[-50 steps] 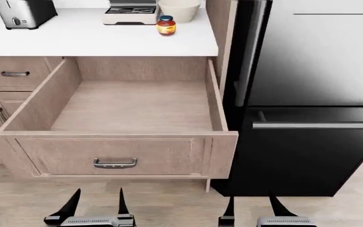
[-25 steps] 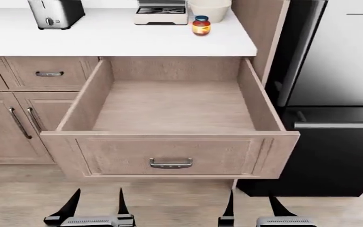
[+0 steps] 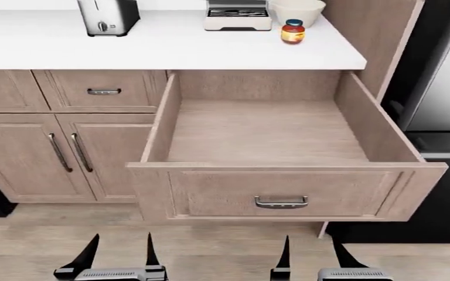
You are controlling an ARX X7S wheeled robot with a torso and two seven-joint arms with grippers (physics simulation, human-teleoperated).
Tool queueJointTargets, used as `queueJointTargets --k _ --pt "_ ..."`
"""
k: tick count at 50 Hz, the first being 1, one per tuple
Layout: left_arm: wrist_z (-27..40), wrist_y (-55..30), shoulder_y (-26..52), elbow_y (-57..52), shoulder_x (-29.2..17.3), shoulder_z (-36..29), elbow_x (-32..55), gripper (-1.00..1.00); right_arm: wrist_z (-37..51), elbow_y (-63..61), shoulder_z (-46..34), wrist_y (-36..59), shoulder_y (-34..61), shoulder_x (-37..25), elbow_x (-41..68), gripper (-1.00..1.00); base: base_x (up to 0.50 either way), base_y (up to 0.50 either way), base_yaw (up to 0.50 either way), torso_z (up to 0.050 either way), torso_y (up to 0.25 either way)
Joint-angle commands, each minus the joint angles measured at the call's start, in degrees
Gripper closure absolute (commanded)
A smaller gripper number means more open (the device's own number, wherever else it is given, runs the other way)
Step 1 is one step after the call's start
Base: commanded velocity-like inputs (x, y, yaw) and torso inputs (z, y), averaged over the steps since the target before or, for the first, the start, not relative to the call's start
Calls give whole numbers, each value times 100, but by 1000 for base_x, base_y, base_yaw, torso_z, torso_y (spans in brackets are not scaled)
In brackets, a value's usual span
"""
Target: Close the left drawer.
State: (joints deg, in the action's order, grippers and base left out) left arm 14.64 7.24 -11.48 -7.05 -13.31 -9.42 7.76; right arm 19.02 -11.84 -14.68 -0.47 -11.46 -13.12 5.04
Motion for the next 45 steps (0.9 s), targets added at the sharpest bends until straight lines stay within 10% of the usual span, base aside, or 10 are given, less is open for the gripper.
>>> queueJointTargets --k 1,45 --pt "35 25 14 34 -22 -29 18 -100 54 6 -50 -9 16 -47 35 -100 0 500 0 0 0" --pt "152 -22 27 -16 -114 -121 89 -100 182 12 -172 -41 34 -154 116 -100 0 500 0 0 0"
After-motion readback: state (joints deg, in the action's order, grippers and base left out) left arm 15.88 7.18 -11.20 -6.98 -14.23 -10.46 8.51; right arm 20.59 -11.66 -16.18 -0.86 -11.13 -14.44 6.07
